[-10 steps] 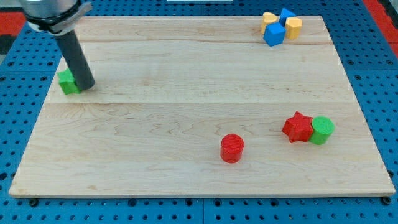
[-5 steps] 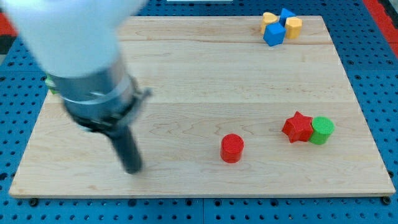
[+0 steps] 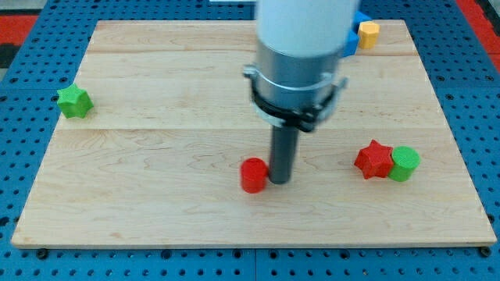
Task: Push the red circle closer to green star
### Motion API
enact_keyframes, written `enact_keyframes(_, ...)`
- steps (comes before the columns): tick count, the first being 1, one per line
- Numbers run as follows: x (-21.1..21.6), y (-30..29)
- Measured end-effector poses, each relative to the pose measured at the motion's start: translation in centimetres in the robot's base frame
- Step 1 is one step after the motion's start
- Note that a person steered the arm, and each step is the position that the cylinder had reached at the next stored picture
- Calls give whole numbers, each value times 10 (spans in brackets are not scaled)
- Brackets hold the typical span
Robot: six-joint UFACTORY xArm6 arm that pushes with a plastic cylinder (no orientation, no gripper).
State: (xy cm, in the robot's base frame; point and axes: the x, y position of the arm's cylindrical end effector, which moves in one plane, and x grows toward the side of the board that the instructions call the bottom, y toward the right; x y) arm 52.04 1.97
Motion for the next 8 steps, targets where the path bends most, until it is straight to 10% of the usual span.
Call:
enact_keyframes(5,27,-33)
enact_keyframes(8,-85,-116)
